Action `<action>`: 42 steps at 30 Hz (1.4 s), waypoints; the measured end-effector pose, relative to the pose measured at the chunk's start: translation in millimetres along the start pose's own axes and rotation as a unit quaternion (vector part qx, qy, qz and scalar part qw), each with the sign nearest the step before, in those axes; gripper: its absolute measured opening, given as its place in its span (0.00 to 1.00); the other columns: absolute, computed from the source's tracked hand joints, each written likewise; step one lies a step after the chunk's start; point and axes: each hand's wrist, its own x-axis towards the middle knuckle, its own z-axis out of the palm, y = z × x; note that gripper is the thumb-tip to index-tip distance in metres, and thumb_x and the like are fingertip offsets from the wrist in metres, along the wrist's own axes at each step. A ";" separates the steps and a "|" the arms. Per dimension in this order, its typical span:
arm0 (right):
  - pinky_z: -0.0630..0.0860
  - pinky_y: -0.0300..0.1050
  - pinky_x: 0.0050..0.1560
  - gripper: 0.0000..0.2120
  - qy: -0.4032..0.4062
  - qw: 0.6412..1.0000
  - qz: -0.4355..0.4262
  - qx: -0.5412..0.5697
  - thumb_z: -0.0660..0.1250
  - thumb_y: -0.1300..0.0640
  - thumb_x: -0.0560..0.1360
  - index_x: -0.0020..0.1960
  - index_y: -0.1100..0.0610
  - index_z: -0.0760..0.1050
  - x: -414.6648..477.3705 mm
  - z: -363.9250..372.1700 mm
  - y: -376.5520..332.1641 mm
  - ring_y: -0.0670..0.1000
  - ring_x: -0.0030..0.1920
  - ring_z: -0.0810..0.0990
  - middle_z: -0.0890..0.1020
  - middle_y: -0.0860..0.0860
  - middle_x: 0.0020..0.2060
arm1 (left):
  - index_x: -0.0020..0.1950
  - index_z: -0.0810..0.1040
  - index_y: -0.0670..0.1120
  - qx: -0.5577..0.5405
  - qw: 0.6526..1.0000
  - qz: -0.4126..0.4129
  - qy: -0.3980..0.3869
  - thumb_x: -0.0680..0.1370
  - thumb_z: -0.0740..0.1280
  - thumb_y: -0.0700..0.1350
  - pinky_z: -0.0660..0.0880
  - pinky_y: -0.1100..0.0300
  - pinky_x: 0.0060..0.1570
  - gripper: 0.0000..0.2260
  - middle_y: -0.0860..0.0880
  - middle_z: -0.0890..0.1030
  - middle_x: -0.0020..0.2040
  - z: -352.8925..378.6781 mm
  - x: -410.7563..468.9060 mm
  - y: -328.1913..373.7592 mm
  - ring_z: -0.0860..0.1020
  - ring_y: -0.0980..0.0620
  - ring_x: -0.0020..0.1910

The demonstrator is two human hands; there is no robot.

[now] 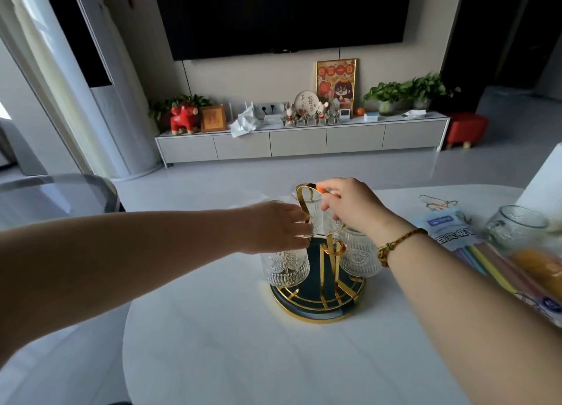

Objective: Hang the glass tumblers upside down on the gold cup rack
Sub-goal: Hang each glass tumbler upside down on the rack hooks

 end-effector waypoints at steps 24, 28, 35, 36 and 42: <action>0.68 0.34 0.29 0.17 0.003 0.999 -0.005 -0.035 0.56 0.61 0.76 0.65 0.55 0.67 -1.3 0.4 -0.4 0.46 0.30 0.72 0.81 0.53 0.46 | 0.50 0.79 0.45 -0.475 0.751 -0.401 0.225 0.74 0.65 0.47 0.71 0.57 0.47 0.08 0.44 0.82 0.51 33.1 -43.6 -26.5 0.78 0.47 0.47; 0.66 0.32 0.29 0.17 0.003 0.999 -0.004 -0.046 0.57 0.59 0.76 0.65 0.54 0.67 1.1 1.8 2.0 0.41 0.31 0.72 0.81 0.51 0.45 | 0.57 0.75 0.44 -0.561 0.686 -0.453 0.101 0.74 0.65 0.42 0.69 0.59 0.51 0.12 0.42 0.79 0.57 73.2 -31.9 -50.9 0.76 0.48 0.50; 0.69 0.25 0.25 0.18 -0.018 0.998 0.013 -0.058 0.58 0.59 0.76 0.65 0.51 0.66 2.4 -2.1 -0.1 0.40 0.27 0.74 0.79 0.45 0.41 | 0.71 0.54 0.42 -0.650 0.584 -0.486 -0.027 0.68 0.73 0.42 0.63 0.54 0.64 0.38 0.40 0.66 0.70 153.2 -17.3 -14.4 0.65 0.42 0.67; 0.69 0.24 0.25 0.18 -0.018 0.998 0.014 -0.057 0.58 0.59 0.75 0.65 0.51 0.67 3.3 -2.6 -0.6 0.40 0.26 0.74 0.79 0.44 0.40 | 0.71 0.53 0.41 -0.674 0.550 -0.493 -0.023 0.67 0.73 0.43 0.63 0.54 0.64 0.40 0.39 0.65 0.70 163.2 -12.9 -4.0 0.65 0.42 0.68; 0.70 0.32 0.31 0.18 -0.019 0.997 0.029 -0.066 0.60 0.59 0.74 0.63 0.48 0.68 3.3 -3.5 -2.0 0.35 0.26 0.75 0.79 0.37 0.36 | 0.71 0.52 0.43 -0.702 0.410 -0.568 0.127 0.63 0.76 0.43 0.63 0.46 0.67 0.45 0.40 0.64 0.71 203.2 31.3 34.6 0.64 0.41 0.68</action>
